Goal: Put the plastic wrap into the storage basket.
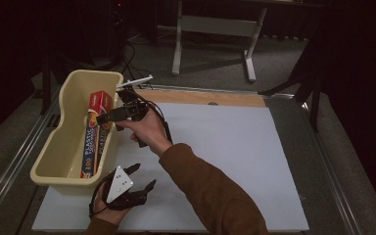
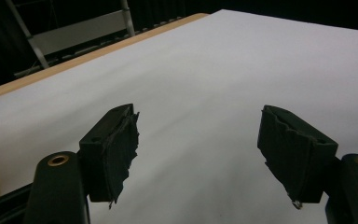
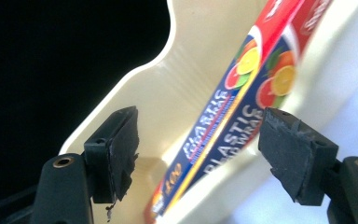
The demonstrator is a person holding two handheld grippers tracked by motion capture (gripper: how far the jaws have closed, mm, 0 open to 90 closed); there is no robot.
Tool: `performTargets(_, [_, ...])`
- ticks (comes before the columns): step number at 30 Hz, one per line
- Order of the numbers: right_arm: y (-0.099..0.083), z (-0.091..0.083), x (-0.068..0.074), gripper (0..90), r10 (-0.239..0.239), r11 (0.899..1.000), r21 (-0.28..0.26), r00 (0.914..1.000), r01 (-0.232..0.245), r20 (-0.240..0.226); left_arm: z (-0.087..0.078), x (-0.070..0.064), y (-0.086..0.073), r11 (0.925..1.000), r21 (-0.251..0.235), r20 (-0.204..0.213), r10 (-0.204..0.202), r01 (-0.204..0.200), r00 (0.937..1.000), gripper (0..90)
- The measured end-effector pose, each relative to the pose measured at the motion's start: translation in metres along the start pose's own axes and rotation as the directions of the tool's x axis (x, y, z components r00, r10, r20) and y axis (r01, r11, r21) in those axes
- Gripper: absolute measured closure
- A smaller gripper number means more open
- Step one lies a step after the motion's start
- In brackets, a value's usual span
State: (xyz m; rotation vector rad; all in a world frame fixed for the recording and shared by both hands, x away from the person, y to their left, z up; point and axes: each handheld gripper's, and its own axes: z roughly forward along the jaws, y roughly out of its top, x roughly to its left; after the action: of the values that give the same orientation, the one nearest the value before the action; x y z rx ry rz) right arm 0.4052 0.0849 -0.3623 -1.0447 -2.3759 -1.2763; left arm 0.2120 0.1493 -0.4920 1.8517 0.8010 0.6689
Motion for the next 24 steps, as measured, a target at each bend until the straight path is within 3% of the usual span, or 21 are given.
performTargets(3, [-0.004, -0.014, -0.002, 29.2, -0.083, 0.996, -0.012, 0.9945, 0.084, 0.064, -0.001, 0.0, 0.0, 1.0, -0.002, -0.004, -0.001, 0.001, 1.0, 28.2])
performTargets(5, [-0.008, -0.023, -0.003, 29.4, -0.141, 0.99, -0.008, 0.9842, 0.142, 0.107, -0.002, 0.0, 0.0, 1.0, -0.001, -0.008, -0.001, 0.001, 1.0, 28.2])
performTargets(11, [-0.034, -0.053, -0.008, 29.7, -0.28, 0.959, 0.022, 0.9347, 0.282, 0.22, -0.002, 0.0, -0.001, 1.0, -0.001, -0.009, -0.002, 0.002, 1.0, 28.2])
performTargets(13, [-0.044, -0.062, -0.012, 29.7, -0.308, 0.95, 0.025, 0.9196, 0.311, 0.244, -0.002, 0.0, -0.001, 1.0, 0.002, -0.009, 0.0, 0.0, 1.0, 28.2])
performTargets(16, [-0.058, -0.077, -0.02, 29.9, -0.325, 0.942, 0.008, 0.9101, 0.334, 0.257, -0.001, -0.001, 0.0, 1.0, 0.004, -0.005, 0.004, -0.004, 1.0, 28.2])
performTargets(20, [-0.083, -0.096, -0.032, 30.3, -0.379, 0.916, -0.013, 0.8788, 0.4, 0.29, 0.001, -0.001, 0.001, 0.9999, 0.01, -0.003, 0.004, -0.004, 1.0, 28.2])
performTargets(24, [-0.114, -0.114, -0.048, 30.5, -0.397, 0.899, -0.037, 0.849, 0.436, 0.349, 0.001, -0.001, 0.0, 0.9999, 0.017, -0.006, 0.0, 0.001, 1.0, 28.2])
